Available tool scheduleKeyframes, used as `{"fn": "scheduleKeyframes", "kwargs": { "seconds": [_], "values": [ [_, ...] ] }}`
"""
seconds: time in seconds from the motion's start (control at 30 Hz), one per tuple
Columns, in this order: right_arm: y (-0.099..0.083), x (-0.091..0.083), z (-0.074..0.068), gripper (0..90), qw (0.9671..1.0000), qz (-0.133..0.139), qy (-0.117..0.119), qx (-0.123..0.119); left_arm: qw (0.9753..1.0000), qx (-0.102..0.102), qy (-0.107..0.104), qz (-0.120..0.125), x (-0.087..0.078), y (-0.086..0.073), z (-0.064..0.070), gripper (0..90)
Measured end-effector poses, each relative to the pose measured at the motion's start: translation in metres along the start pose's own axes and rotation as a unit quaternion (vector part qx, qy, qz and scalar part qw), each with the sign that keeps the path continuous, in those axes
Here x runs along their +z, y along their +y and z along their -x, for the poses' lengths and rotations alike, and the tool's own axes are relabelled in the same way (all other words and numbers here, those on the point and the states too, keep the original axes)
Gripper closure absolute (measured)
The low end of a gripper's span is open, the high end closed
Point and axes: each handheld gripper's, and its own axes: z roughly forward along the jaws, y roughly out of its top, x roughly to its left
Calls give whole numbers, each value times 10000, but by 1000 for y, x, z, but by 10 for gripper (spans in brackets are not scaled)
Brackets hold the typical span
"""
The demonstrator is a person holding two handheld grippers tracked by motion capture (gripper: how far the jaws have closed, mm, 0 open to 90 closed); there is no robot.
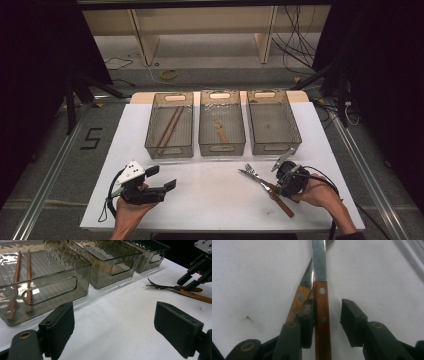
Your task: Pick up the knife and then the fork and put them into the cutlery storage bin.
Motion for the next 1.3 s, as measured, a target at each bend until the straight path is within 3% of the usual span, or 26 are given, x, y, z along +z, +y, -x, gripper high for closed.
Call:
{"fn": "scheduleKeyframes", "kwargs": {
  "seconds": [0.27,0.7,1.1,1.3],
  "values": [
    [3,4,-2,746,9999,-106,33,-58,10000,-4,-7,10,0,0,0,163],
    [7,4,-1,775,9997,-202,91,-100,10000,3,-12,-4,1,0,0,163],
    [4,-8,1,776,9995,209,253,8,10000,-2,-6,-7,0,0,0,163],
    [6,-21,1,776,9977,544,414,49,10000,-16,-5,0,0,0,0,163]
  ]
}}
